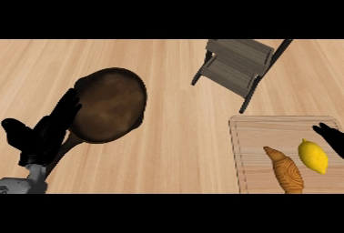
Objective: Pick the lemon from the cutting board and place it in the tiered basket
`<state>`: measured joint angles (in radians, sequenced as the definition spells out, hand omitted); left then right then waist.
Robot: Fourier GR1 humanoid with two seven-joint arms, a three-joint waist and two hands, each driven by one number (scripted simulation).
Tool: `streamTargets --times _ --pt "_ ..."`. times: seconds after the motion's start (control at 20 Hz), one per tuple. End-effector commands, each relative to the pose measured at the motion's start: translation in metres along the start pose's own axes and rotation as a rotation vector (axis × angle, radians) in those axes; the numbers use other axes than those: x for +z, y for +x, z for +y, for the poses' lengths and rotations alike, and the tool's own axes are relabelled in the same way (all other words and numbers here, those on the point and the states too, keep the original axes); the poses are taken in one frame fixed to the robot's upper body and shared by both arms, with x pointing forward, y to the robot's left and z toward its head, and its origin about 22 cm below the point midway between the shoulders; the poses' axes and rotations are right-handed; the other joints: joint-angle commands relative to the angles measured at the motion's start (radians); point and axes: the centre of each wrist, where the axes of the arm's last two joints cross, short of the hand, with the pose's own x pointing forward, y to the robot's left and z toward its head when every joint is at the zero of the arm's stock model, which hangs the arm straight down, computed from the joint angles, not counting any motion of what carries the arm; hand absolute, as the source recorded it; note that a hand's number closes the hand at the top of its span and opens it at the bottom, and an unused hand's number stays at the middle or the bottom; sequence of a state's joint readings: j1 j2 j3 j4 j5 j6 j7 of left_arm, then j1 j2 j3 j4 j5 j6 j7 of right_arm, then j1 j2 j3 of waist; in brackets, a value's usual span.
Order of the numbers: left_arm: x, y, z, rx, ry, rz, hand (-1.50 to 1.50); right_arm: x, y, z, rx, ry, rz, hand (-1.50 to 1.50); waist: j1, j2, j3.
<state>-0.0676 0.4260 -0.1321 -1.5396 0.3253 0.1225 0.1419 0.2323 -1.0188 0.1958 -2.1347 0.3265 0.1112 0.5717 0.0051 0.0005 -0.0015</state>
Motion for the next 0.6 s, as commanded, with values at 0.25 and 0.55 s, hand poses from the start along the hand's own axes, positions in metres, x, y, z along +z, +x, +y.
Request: streamTargets --times 0.25,0.55 --pt "0.006 0.007 -0.016 0.017 -0.024 0.002 0.0 -0.034 0.007 0.055 0.051 0.028 0.129 -1.5 0.004 0.0 0.002" --pt "-0.004 -0.002 -0.008 -0.006 -0.012 0.002 0.0 -0.045 -0.024 0.069 0.048 -0.012 0.139 -1.5 -0.008 -0.001 0.002"
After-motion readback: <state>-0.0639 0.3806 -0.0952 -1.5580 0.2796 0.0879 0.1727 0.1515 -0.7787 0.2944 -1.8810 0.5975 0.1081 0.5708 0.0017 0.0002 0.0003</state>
